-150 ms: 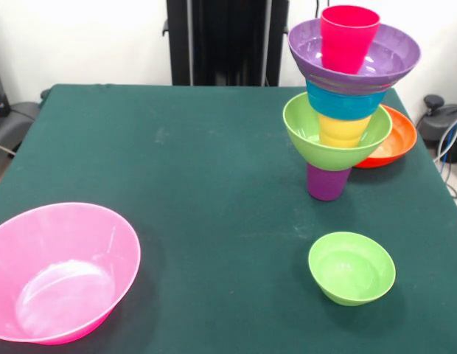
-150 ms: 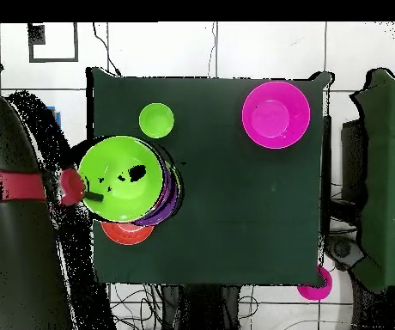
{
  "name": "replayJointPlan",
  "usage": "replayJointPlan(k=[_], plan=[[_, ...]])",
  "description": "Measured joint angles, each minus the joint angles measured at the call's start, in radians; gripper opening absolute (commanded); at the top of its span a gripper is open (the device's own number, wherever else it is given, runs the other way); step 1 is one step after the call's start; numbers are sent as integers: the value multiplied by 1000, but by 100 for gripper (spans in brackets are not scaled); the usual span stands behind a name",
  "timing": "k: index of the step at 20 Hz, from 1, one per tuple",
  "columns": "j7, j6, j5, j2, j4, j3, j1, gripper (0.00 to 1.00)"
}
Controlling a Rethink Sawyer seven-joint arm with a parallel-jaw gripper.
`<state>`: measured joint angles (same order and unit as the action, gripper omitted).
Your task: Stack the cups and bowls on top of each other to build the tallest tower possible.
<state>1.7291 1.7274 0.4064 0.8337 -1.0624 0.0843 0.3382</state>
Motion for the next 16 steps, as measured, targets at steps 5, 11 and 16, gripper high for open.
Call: replayJointPlan(k=[5,11,16], plan=[[0,3,19,-1,4,20,20,0],[0,3,24,-12,4,42,39,0],[0,3,25,-35,4,61,51,0]])
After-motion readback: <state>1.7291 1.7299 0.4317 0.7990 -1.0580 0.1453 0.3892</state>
